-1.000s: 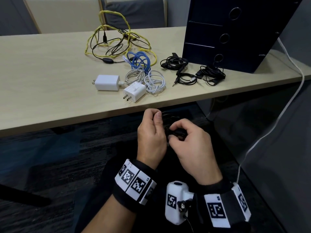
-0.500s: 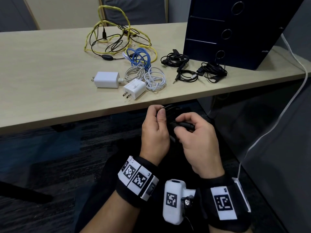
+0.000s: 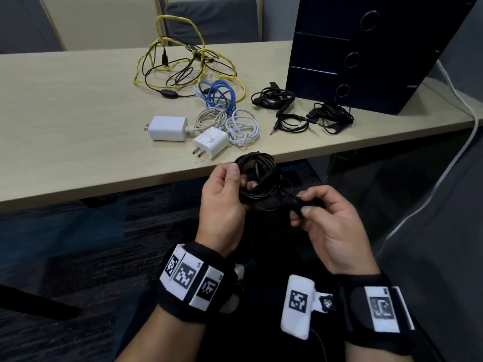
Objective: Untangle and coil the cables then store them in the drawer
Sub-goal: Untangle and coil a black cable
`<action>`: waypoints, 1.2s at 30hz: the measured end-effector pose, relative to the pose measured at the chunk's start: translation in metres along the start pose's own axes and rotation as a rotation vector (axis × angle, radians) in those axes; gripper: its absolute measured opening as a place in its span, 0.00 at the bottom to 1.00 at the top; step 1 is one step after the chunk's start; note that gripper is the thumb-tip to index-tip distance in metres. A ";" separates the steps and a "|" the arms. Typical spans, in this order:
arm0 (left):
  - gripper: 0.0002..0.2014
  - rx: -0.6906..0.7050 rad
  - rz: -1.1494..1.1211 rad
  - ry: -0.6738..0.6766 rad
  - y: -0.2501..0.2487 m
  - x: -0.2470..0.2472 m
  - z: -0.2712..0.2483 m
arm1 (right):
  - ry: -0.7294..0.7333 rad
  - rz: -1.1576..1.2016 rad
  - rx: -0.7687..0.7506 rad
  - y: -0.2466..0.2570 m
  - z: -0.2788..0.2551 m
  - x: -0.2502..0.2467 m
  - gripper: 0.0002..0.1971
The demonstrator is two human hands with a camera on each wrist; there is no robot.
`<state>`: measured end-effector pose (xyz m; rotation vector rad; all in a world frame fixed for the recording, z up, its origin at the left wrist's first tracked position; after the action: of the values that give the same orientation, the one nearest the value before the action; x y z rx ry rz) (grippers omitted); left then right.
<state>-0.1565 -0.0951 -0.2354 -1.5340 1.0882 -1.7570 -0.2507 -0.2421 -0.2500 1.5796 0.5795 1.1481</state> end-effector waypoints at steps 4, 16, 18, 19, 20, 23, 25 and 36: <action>0.13 -0.003 0.061 0.005 0.004 0.006 -0.004 | -0.002 -0.130 -0.060 -0.010 0.002 0.007 0.16; 0.12 -0.004 0.078 -0.099 0.009 0.001 -0.008 | -0.174 -0.436 -0.130 -0.002 -0.003 0.002 0.04; 0.12 -0.017 0.073 -0.066 0.010 0.005 -0.009 | -0.175 -0.412 -0.110 -0.002 -0.005 0.001 0.05; 0.11 -0.030 0.061 -0.048 0.011 0.007 -0.010 | -0.185 -0.404 -0.100 -0.002 -0.005 0.000 0.06; 0.10 -0.046 0.041 -0.034 0.012 0.008 -0.011 | -0.192 -0.405 -0.086 -0.003 -0.004 -0.003 0.08; 0.09 -0.061 -0.028 -0.034 0.015 0.006 -0.010 | -0.174 -0.526 -0.088 -0.002 -0.002 -0.008 0.13; 0.10 -0.040 -0.030 -0.030 0.013 0.005 -0.007 | -0.176 -0.714 -0.179 0.011 -0.003 -0.006 0.15; 0.10 -0.030 0.027 -0.052 0.016 0.004 -0.004 | -0.192 -1.035 -0.396 0.030 -0.010 0.012 0.09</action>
<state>-0.1630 -0.1060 -0.2467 -1.5668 1.1091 -1.6813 -0.2598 -0.2382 -0.2178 0.8179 0.8315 0.2843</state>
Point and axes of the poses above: each hand's wrist, its own z-axis towards the middle knuckle, its own x-axis out of the palm, y = z × x, the point moved 9 cm from there along z, towards the middle knuckle, and after that the axes turned 1 degree about -y, right-handed, at the moved point
